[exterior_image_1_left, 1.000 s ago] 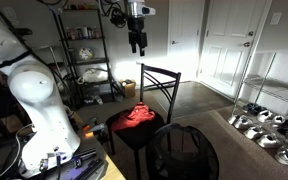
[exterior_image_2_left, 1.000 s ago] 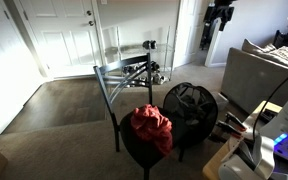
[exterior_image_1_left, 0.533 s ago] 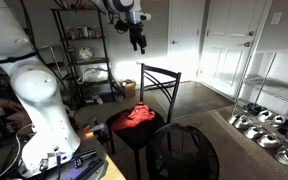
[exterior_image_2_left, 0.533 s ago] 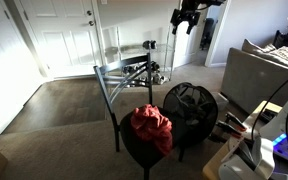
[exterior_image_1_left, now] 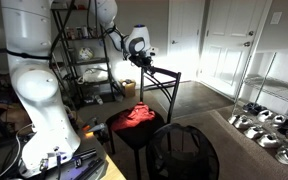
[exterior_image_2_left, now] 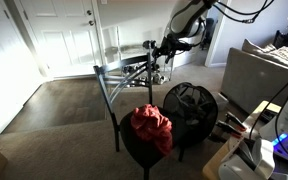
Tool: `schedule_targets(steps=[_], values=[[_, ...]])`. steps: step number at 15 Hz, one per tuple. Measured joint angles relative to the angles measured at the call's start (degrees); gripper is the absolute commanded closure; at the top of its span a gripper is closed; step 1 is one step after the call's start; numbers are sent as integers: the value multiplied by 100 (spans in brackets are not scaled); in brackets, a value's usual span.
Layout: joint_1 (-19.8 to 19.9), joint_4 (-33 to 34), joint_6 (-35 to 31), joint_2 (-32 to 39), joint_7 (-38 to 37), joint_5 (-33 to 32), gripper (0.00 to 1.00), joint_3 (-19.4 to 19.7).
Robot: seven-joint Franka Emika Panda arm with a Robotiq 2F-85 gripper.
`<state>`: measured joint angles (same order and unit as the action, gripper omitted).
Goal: Put the red cloth in the laundry basket
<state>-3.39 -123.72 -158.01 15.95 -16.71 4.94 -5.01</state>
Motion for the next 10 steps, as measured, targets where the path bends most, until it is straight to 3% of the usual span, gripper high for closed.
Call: schedule_targets(steps=[3, 10], values=[[-283, 30, -639, 523, -79, 0, 0, 70], [-945, 67, -802, 1015, -281, -6, 0, 511]])
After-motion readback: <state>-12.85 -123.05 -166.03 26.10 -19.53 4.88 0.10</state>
